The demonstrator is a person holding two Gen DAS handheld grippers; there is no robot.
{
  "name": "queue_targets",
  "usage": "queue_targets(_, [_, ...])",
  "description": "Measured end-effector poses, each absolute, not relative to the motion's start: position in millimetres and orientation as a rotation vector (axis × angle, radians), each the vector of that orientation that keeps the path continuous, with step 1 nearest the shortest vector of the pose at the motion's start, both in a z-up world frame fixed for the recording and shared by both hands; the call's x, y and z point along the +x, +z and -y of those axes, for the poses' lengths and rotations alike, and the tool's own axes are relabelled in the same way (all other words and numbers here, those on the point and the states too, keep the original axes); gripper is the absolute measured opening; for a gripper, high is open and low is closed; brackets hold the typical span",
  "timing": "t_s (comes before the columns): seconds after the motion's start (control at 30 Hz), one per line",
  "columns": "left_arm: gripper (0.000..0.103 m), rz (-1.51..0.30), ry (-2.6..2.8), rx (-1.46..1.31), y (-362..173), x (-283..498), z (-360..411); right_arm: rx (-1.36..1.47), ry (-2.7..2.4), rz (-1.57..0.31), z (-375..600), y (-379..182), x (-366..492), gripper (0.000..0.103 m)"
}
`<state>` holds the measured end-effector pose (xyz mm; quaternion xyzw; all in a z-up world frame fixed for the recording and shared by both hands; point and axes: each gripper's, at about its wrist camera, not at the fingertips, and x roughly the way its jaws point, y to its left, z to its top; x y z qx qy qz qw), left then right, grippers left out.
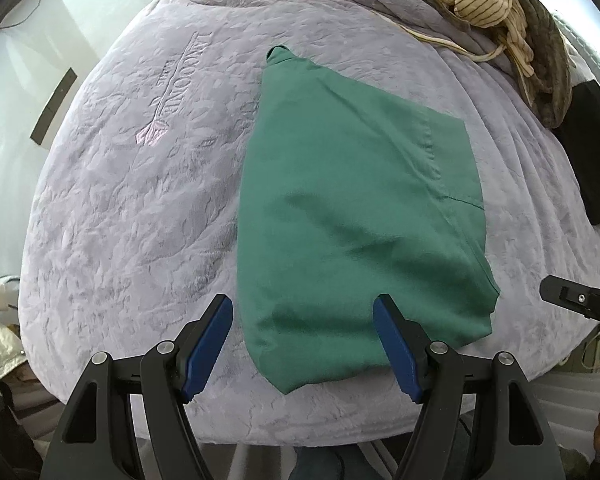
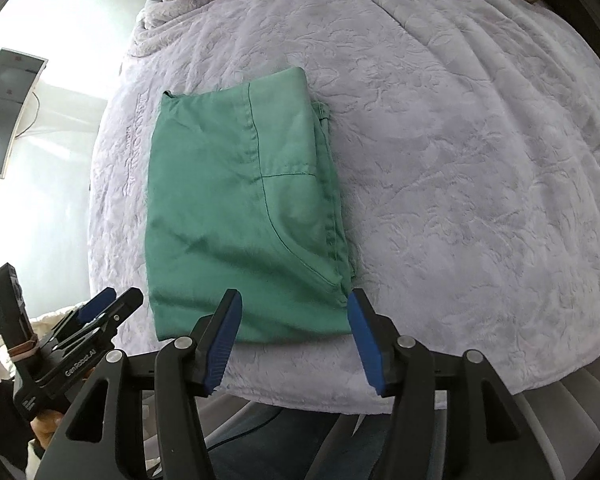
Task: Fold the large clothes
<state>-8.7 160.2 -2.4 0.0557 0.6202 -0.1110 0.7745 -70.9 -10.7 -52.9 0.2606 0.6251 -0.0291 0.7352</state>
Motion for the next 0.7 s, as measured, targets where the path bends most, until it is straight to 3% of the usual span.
queue_targets(0.03, [0.079,-1.345,-0.242,0.126,-2.3,-8.0,-160.1,0.563,-0.070,-1.377,8.8,-53.0,-69.2,0.059])
queue_targets(0.07, [0.096,-1.348,-0.245,0.132,-2.5,-6.7,-160.2,0.554,-0.074,-1.380,7.3,-53.0,-67.8,0.059])
queue_targets(0.1, [0.100,-1.340,-0.246,0.131,-0.2,-6.4,-160.5,0.543,-0.077,-1.383,5.4,-53.0,-67.0,0.059])
queue_targets(0.67, [0.102,-1.327,-0.225,0.132,5.2,2.6,-170.1,0.387,-0.127,-1.392,-21.1,-47.0,-51.7,0.060])
queue_targets(0.7, [0.102,-1.323,-0.221,0.128,5.9,3.0,-172.2,0.380,-0.132,-1.392,-22.0,-46.6,-51.5,0.077])
